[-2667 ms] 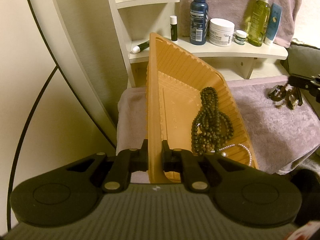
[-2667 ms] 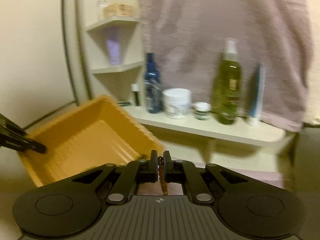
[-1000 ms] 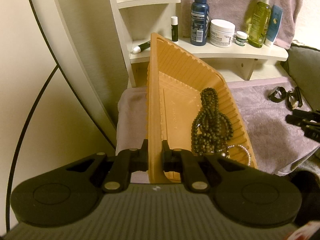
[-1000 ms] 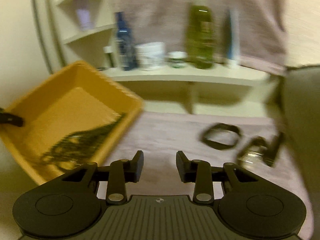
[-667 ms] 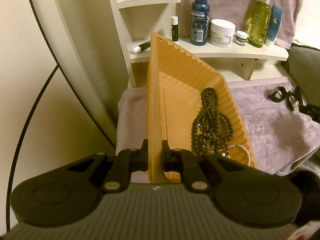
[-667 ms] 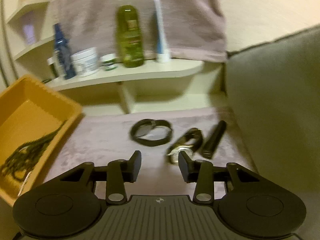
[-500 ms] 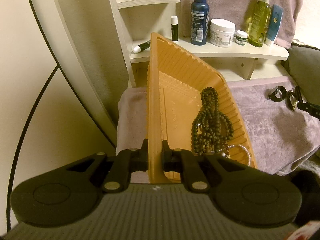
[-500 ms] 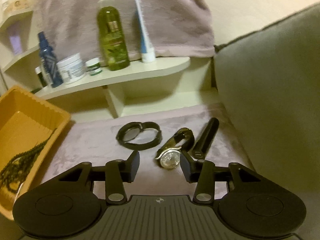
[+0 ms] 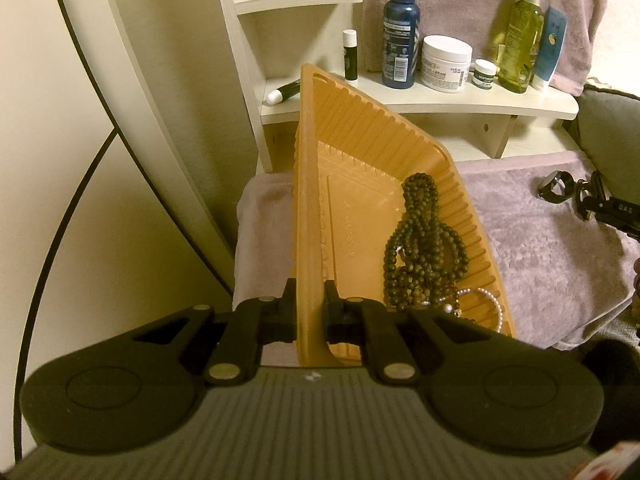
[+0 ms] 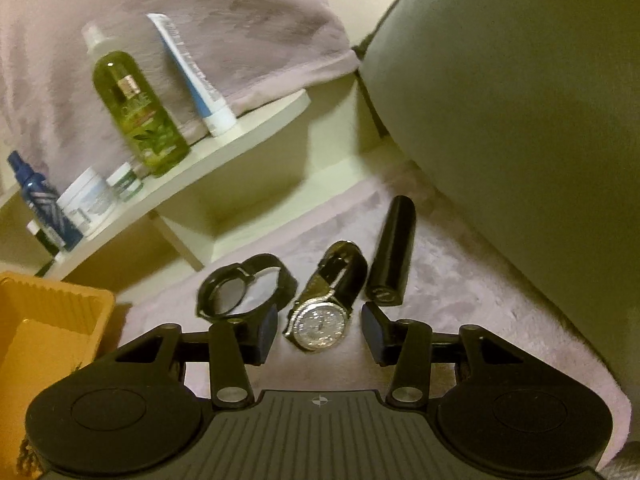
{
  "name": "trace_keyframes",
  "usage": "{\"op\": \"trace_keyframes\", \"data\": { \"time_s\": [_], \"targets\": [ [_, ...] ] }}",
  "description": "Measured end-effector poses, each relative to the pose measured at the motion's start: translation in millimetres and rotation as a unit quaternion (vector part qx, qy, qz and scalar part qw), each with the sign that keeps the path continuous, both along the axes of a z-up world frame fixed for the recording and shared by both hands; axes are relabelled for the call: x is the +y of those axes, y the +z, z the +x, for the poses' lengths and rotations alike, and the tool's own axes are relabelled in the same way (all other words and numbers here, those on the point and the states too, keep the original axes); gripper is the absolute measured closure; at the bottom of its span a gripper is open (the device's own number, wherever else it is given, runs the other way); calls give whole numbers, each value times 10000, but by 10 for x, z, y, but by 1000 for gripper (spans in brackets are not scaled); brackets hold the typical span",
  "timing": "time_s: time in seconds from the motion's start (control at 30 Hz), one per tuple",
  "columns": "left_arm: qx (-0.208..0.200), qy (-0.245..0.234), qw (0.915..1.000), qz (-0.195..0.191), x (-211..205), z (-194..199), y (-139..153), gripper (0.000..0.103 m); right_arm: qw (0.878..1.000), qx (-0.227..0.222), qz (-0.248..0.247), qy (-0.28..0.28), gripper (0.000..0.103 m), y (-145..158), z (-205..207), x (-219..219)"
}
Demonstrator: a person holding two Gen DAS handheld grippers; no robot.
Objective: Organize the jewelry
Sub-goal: 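Grasp the silver watch face with the right gripper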
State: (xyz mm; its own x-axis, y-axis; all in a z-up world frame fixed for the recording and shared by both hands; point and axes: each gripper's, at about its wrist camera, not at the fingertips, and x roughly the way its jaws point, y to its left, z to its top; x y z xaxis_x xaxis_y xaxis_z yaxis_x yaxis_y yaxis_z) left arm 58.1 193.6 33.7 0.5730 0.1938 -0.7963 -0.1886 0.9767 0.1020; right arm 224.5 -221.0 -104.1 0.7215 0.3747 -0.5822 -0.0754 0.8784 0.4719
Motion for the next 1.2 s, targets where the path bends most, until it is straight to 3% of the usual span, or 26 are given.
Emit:
{"op": "trace_keyframes", "data": {
  "time_s": [0.27, 0.33, 0.83, 1.2],
  "targets": [
    [-2, -6, 10000, 13, 1, -2, -15, 93, 10000, -57, 67, 12, 57, -13, 20, 18],
    [-2, -6, 10000, 11, -1, -2, -16, 93, 9999, -66, -71, 46, 66, 0, 8, 44],
    [-2, -8, 10000, 18, -7, 0, -17, 93, 9869, -576, -1334, 704, 67, 182, -307, 306],
    [-10, -9, 10000, 15, -19, -1, -9, 93, 9719, -1003, -1900, 966, 67, 372, -512, 426]
  ]
}}
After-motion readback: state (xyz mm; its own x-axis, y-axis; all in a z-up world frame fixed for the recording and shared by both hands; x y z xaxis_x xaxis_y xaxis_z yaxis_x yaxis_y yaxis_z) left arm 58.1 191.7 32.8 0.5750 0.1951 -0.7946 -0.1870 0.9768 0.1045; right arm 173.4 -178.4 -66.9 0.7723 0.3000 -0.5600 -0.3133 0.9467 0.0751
